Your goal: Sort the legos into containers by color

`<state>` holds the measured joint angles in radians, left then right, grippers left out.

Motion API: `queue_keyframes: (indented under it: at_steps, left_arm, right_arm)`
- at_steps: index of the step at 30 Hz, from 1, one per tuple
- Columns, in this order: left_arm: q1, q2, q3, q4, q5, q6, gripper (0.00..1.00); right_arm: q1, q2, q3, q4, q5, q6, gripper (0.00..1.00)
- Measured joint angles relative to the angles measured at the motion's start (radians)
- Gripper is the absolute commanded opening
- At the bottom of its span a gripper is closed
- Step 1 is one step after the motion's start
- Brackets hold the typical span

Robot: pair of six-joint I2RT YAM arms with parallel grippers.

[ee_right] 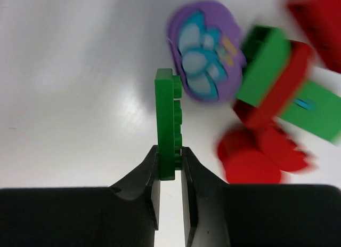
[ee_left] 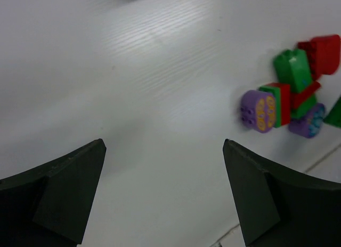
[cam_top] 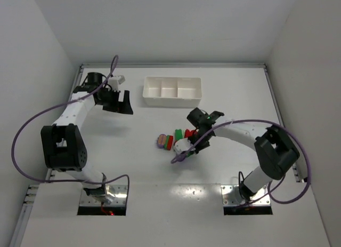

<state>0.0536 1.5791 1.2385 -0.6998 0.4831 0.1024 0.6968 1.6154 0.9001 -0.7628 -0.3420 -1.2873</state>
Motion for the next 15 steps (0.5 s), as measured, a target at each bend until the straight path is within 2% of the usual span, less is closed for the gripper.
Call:
queue_keyframes:
  at_steps: [7,15]
  left_arm:
    - [-0.034,0.061,0.048,-0.087,0.249,0.052,0.96]
    - [-0.160,0.084,0.102,-0.124,0.318,0.063,0.93]
  right_arm:
    - [-0.034,-0.109,0.140,0.087,0.013,0.031,0.00]
    - [-0.038,-0.118,0.187,0.228,0.021,0.087,0.00]
